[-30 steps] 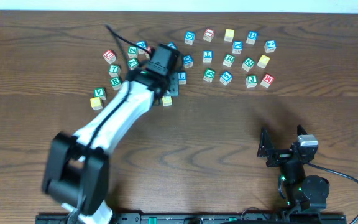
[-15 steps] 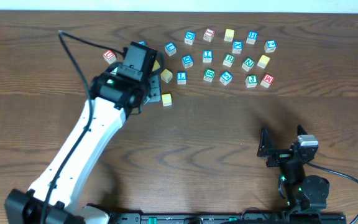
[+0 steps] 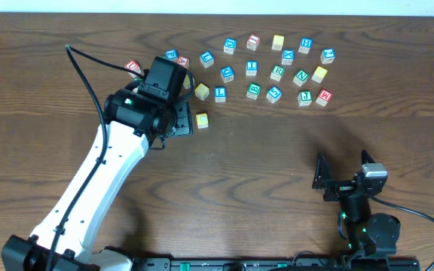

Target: Spell out CORL

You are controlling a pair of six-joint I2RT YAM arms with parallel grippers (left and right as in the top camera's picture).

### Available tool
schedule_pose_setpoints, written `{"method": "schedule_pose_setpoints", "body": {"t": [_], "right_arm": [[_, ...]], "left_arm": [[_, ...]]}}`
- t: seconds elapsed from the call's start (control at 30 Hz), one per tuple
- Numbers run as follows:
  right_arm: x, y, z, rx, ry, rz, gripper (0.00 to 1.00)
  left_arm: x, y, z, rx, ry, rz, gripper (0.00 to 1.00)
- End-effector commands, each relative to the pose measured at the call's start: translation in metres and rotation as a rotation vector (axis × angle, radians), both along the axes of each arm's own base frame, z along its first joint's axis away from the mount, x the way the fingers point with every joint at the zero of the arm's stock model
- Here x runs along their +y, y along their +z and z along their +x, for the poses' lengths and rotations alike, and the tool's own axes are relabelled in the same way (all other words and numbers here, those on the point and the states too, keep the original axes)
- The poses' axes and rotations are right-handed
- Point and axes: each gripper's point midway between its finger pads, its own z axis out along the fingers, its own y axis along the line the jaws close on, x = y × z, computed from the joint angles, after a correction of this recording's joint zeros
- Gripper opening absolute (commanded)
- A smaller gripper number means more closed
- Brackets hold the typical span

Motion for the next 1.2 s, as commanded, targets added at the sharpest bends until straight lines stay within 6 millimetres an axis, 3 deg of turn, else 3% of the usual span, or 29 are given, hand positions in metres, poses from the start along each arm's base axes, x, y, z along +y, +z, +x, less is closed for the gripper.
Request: {"method": "schedule_pose_setpoints", "body": {"t": [0.0, 0.07, 0.23, 0.43, 0.67, 0.7, 0.83, 0.97, 1.17], "right_arm": [[-0.007, -0.003, 0.000, 0.008, -0.035, -0.012, 0.99], [-0.008, -0.003, 0.000, 0.010, -0.044, -0.011, 0.99], [0.025, 0.005, -0.004, -0.021, 0.151, 0.006, 0.99], [0.031, 0.018, -0.006, -0.004, 0.182, 0.075, 0.99], [0.033, 0.053, 0.003, 0.102, 0.195, 0.085, 0.99], [0.035, 0.061, 0.008, 0.117, 0.202, 0.086, 0.99], [0.042, 0.088, 0.026, 0.179, 0.246, 0.078, 0.99], [0.043, 0.101, 0.047, 0.285, 0.248, 0.092, 0.99], [0.044, 0.106, 0.071, 0.483, 0.259, 0.079, 0.99]], "left_arm": [[0.011, 0.022, 0.002, -0.066, -0.009, 0.004, 0.65], [0.020, 0.035, 0.000, -0.101, 0.015, -0.009, 0.65], [0.044, 0.072, -0.010, -0.213, 0.078, -0.041, 0.66], [0.065, 0.100, -0.034, -0.292, 0.124, -0.056, 0.66], [0.073, 0.105, -0.047, -0.296, 0.135, -0.045, 0.67], [0.073, 0.105, -0.047, -0.295, 0.135, -0.045, 0.73], [0.073, 0.103, -0.044, -0.288, 0.135, -0.043, 0.78], [0.073, 0.101, -0.044, -0.281, 0.135, -0.041, 0.82], [0.072, 0.100, -0.043, -0.278, 0.135, -0.040, 0.88]]}}
